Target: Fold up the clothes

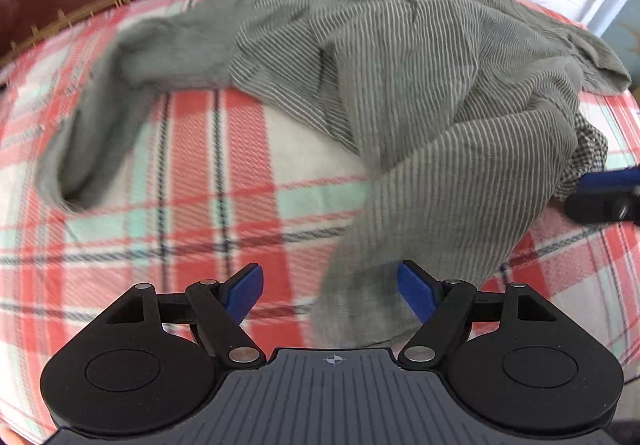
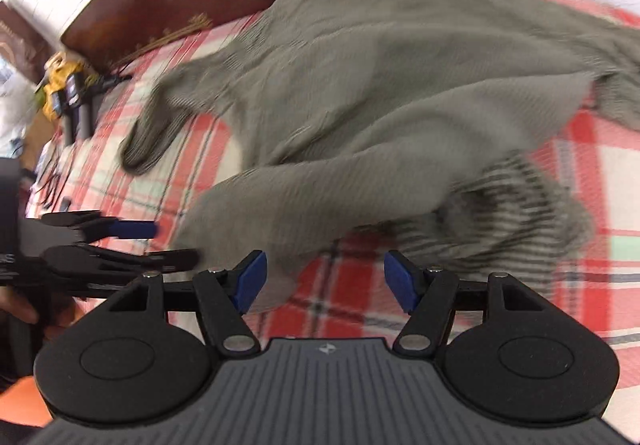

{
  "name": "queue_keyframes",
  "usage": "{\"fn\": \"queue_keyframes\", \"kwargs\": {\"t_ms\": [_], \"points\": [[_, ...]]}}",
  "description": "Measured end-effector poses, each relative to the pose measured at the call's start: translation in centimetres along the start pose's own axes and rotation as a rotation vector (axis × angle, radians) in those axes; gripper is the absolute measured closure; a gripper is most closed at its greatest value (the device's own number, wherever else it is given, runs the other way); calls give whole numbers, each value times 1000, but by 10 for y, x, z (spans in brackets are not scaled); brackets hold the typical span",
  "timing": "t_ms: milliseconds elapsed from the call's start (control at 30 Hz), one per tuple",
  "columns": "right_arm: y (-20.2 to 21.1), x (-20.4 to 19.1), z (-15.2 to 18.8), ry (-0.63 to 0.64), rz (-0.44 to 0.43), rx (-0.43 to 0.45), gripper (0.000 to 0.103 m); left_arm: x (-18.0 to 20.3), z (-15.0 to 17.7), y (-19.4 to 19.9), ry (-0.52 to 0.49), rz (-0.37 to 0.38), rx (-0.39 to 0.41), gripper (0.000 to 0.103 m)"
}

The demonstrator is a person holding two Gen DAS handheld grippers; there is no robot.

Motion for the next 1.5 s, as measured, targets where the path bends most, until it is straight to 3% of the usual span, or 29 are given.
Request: {"fn": "queue_keyframes", "kwargs": {"t_ms": [167,200,233,267,367,500,833,1067,1400,1467,1500], "points": [[-23,-16,-5,18,-40,-47,37,2,7,-6,45,52,-10,29],[-24,-15,-6,19,-49,-43,60,1,9,-5,53,51,-7,29],[-21,-13,-7,17,-60,-34,96,-1,10,-3,59,46,-2,28],[-18,-12,-7,16,-71,-25,102,-4,12,0,64,42,-1,28],[-1,-6,-9,19,-91,16,102,-13,12,9,84,36,13,25],[53,16,-6,14,-23,133,102,-15,6,16,103,61,38,23],[162,82,12,-98,169,372,102,40,-21,-7,-11,63,30,23],[169,114,28,-179,218,369,102,64,-39,-24,-28,57,27,23],[172,129,34,-201,243,360,102,38,-70,-49,161,170,-17,23],[172,128,34,-198,247,357,102,38,-73,-48,181,190,3,26],[171,128,33,-199,248,356,102,38,-74,-49,195,199,10,45]]}}
Point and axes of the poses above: each gripper's, at about its wrist camera, not at the fingertips, and y roughly against the way its jaws point, x to its right, z to its underside, the point moved 1 cm from there along -y, roughly the way its jaws point, and after that the axes turned 11 degrees about -x, right-handed, at the moved point
